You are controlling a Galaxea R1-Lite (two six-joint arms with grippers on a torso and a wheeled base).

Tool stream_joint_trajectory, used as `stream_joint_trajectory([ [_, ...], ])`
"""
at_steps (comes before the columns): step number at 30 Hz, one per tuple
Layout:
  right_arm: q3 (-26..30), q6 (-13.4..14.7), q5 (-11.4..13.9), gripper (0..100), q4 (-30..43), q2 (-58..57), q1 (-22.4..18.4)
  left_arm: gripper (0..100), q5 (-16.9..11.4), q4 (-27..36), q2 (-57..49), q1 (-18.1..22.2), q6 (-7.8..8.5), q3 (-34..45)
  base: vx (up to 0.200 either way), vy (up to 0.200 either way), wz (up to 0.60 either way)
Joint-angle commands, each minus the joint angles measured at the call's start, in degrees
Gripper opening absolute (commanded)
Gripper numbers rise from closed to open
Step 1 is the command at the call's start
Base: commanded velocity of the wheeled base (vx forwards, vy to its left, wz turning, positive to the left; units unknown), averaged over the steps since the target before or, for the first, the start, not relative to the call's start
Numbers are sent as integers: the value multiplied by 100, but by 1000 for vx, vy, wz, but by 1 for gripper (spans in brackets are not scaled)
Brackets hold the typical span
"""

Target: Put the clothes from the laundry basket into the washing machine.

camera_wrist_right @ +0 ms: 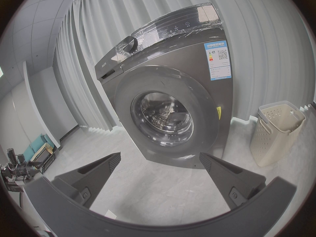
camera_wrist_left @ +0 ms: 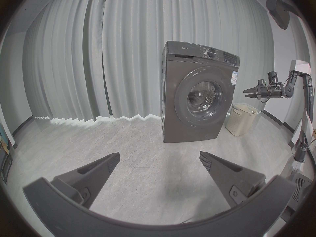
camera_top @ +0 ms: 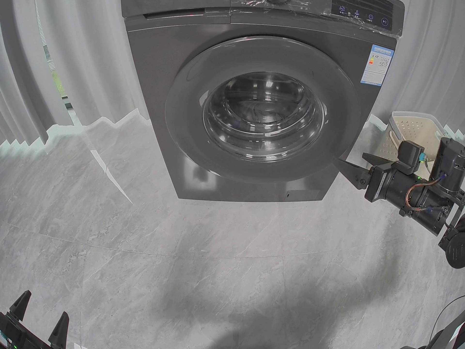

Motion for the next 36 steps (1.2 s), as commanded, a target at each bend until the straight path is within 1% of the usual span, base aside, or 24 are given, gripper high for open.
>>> stream_joint_trajectory([
  [1,-146,-1,6,100,-23,191,40,100,1,8,17,2,0,92,0,0,0],
  [6,-225,-1,6,100,-23,227,40,100,9,-1,26,2,0,92,0,0,0],
  [12,-242,-10,14,100,-31,244,93,100,9,-1,26,2,0,92,0,-200,0],
  [21,-295,-27,32,100,-31,314,233,100,1,8,26,-7,9,92,0,0,0],
  [30,-550,-27,6,100,-427,631,242,100,1,8,26,-7,0,92,200,0,0],
  [34,-655,-27,14,100,-471,701,268,100,1,8,26,-7,0,92,200,0,0],
  [36,-840,-10,14,100,-480,780,286,100,1,8,26,-7,0,92,200,0,0],
])
